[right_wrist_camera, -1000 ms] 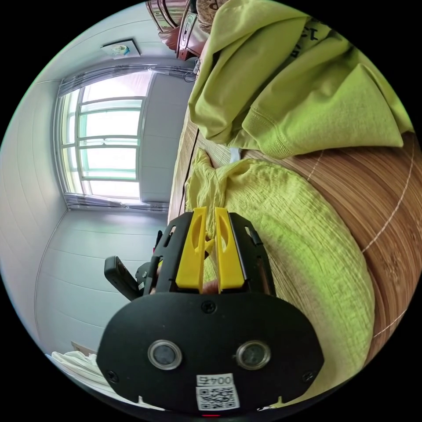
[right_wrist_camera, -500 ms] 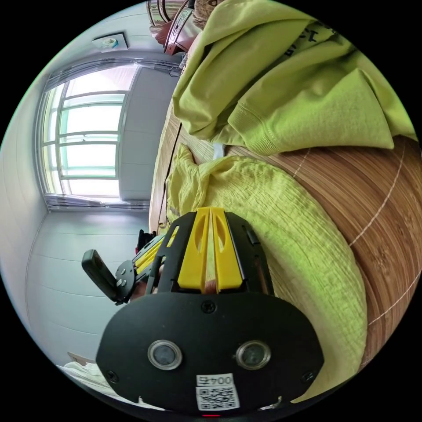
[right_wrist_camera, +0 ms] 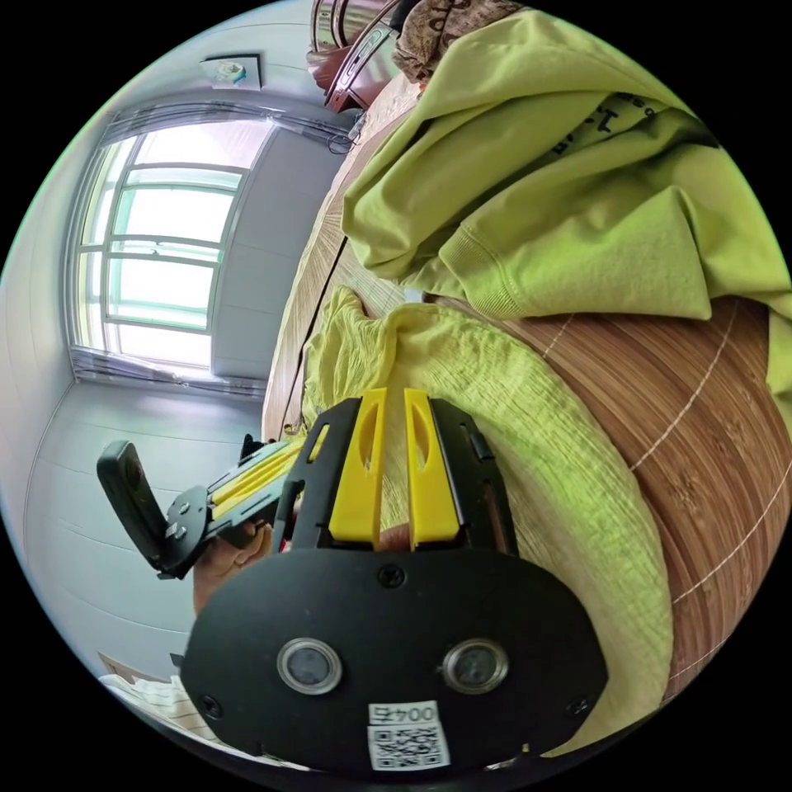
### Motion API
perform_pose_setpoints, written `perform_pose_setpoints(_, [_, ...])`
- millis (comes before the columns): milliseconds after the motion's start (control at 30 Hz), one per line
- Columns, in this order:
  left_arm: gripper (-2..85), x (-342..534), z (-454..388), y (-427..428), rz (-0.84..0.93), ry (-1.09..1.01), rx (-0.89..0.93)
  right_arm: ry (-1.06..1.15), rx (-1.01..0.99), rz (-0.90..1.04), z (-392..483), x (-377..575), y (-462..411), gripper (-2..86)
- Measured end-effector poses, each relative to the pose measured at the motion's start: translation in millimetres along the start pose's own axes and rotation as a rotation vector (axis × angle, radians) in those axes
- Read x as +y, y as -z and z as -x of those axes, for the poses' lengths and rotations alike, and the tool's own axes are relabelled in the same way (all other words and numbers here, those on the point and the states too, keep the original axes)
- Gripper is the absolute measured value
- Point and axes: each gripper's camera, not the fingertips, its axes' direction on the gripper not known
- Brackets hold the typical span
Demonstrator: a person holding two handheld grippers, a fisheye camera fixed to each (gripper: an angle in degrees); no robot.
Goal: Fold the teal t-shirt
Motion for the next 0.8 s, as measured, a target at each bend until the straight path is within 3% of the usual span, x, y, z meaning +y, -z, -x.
perform_pose_setpoints(333, [9.9,-21.0,18.5,45.3,-0.038,-0.055,0.141,0.103,-0.025,-0.034,18.8,17.5,-15.4,4.2])
perform_pose_setpoints(433, [8.9,-28.3,54.5,69.5,-0.112,0.05,0.136,0.129,-0.077,0.035,22.7,22.7,-34.2,3.7])
perform_pose_setpoints(600, [7.0,-47.2,123.0,83.8,-0.237,0.237,0.284,0.191,-0.112,0.125,36.1,35.5,-65.2,3.1])
perform_pose_setpoints(700, [5.8,-67.2,137.4,86.2,-0.226,0.269,0.241,0.191,-0.004,0.192,39.0,40.1,-84.2,1.4])
perform_pose_setpoints(800, [4.2,-83.4,143.9,98.5,-0.248,0.277,0.248,0.16,0.09,0.095,38.8,45.2,-74.6,0.2])
